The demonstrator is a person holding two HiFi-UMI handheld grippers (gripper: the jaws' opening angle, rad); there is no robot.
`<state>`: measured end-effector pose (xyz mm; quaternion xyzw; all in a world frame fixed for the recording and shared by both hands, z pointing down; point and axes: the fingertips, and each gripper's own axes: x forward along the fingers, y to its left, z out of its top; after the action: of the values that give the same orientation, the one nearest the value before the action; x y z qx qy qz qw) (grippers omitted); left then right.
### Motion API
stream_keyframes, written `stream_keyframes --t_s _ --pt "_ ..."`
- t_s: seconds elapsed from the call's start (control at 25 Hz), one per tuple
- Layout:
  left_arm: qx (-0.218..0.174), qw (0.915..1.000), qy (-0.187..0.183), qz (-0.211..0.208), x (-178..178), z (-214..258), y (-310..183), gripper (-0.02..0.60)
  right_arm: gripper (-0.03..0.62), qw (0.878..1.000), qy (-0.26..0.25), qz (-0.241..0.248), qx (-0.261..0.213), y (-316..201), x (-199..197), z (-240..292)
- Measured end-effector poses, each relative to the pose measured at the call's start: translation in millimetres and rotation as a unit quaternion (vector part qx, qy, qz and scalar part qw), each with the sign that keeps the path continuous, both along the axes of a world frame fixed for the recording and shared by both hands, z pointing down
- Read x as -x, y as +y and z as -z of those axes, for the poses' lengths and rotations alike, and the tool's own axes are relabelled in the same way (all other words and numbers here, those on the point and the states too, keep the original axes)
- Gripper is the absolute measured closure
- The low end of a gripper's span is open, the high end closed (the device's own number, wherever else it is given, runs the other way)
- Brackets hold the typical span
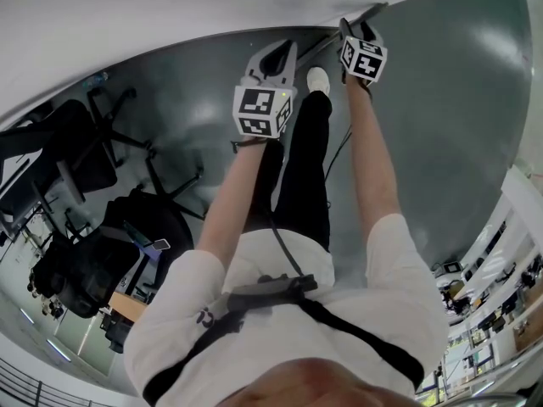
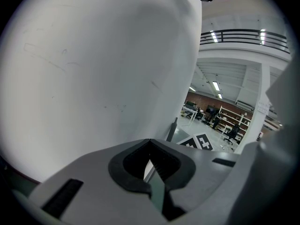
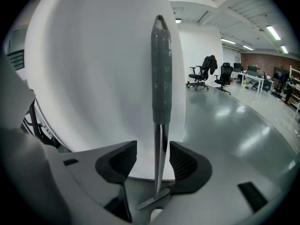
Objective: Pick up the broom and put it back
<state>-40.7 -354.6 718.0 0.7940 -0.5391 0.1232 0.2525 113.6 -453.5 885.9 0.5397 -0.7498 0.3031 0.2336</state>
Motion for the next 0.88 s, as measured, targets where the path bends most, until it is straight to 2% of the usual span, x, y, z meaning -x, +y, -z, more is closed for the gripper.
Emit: stream_keyframes --t_s 0.28,0.52,0.68,0.88 --pt "0.001 1.0000 -0.001 0.001 -4 -3 2 0.569 0.396 1.000 -0.013 0.021 -0.007 4 -2 3" --pt "-0.007 1.0000 -0.001 0.003 -6 10 2 0.569 0.397 0.999 -0.027 0.006 -0.017 23 -22 26" --pt "-0.017 0.9999 0.000 0.004 -2 34 11 0.569 0.398 0.998 -0.044 0.023 -0.042 56 -20 78" --pt "-0.039 0.9992 -0.009 -0.009 6 71 32 0.569 0.399 0.990 -0.041 0.069 -0.112 96 9 172"
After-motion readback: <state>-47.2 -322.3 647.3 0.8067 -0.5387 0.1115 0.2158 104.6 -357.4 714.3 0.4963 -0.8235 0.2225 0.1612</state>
